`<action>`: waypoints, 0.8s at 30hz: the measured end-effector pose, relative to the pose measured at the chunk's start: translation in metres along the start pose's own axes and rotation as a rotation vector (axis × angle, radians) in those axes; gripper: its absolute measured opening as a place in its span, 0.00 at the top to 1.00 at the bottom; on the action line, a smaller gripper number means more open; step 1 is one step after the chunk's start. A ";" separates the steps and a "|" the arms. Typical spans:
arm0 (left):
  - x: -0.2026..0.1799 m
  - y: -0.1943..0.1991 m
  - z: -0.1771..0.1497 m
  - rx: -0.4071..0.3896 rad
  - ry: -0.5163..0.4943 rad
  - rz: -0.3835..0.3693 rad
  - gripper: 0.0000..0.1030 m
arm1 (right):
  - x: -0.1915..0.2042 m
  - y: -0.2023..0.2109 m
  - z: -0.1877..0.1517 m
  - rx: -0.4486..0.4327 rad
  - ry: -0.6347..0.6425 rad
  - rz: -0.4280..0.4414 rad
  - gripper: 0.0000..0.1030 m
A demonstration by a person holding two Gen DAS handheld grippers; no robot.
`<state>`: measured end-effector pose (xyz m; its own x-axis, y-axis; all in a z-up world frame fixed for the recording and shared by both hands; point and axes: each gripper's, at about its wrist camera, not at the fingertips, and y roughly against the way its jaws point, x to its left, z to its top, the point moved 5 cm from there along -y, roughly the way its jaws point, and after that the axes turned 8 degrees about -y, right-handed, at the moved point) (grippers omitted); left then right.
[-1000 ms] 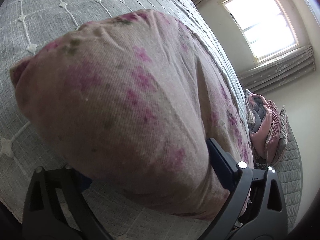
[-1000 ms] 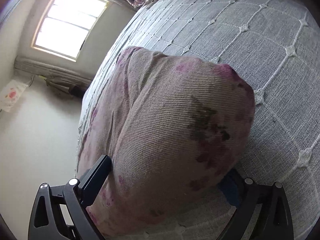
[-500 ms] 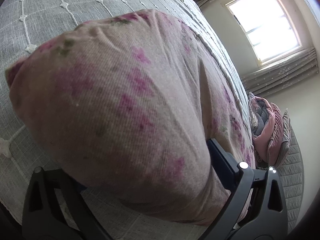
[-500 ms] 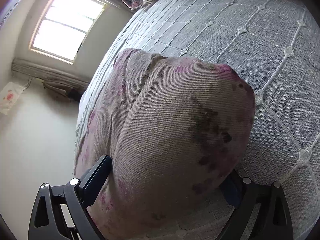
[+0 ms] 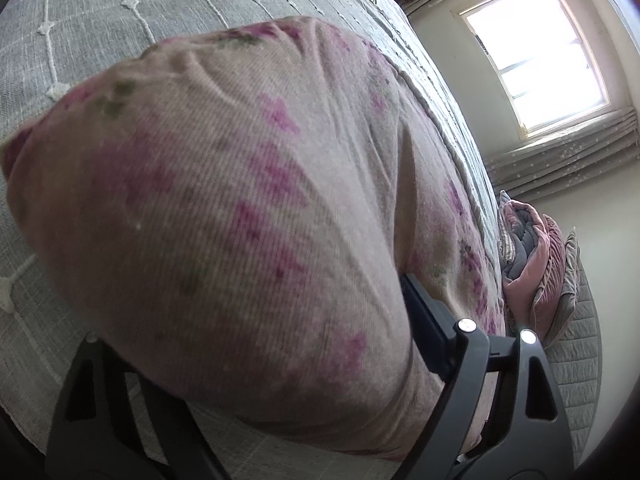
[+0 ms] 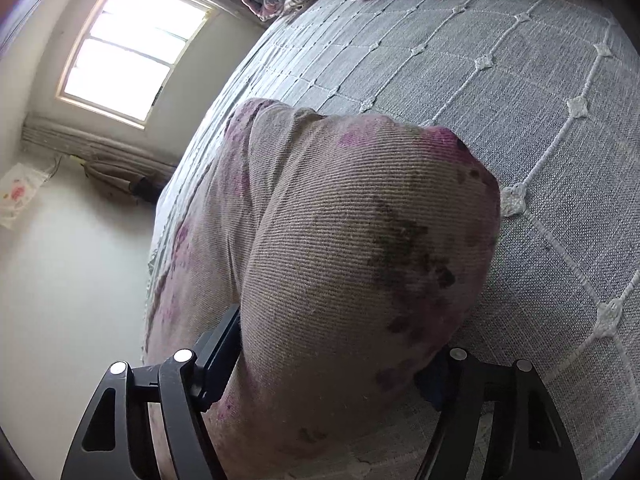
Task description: Fold large clothes
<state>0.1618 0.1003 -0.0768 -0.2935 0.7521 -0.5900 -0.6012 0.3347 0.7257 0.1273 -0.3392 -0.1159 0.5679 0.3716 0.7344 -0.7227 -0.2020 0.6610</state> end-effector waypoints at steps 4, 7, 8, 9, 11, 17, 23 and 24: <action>0.002 0.000 0.001 -0.004 0.006 -0.011 0.20 | 0.002 0.000 0.000 -0.006 0.022 -0.011 0.31; 0.001 0.006 0.001 -0.023 0.004 -0.023 0.33 | 0.006 0.000 -0.001 -0.013 0.047 -0.018 0.37; 0.000 0.009 0.001 -0.030 -0.006 -0.021 0.37 | 0.007 0.001 -0.001 -0.016 0.057 -0.018 0.40; -0.001 0.011 0.001 -0.037 -0.014 -0.019 0.39 | 0.008 0.002 -0.001 -0.018 0.065 -0.019 0.43; -0.004 0.015 0.001 -0.055 -0.026 -0.016 0.46 | 0.011 0.004 -0.001 -0.026 0.089 -0.023 0.48; -0.017 0.026 0.002 -0.120 -0.100 0.010 0.60 | 0.028 0.011 -0.007 -0.084 0.208 -0.067 0.63; -0.046 0.045 0.005 -0.227 -0.221 0.071 0.66 | 0.058 0.020 -0.021 -0.197 0.403 -0.145 0.69; -0.052 0.048 0.006 -0.241 -0.245 0.082 0.66 | 0.063 0.022 -0.024 -0.221 0.440 -0.161 0.70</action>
<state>0.1529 0.0807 -0.0092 -0.1786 0.8945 -0.4098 -0.7500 0.1458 0.6451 0.1379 -0.2989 -0.0589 0.4937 0.7380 0.4600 -0.7328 0.0682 0.6771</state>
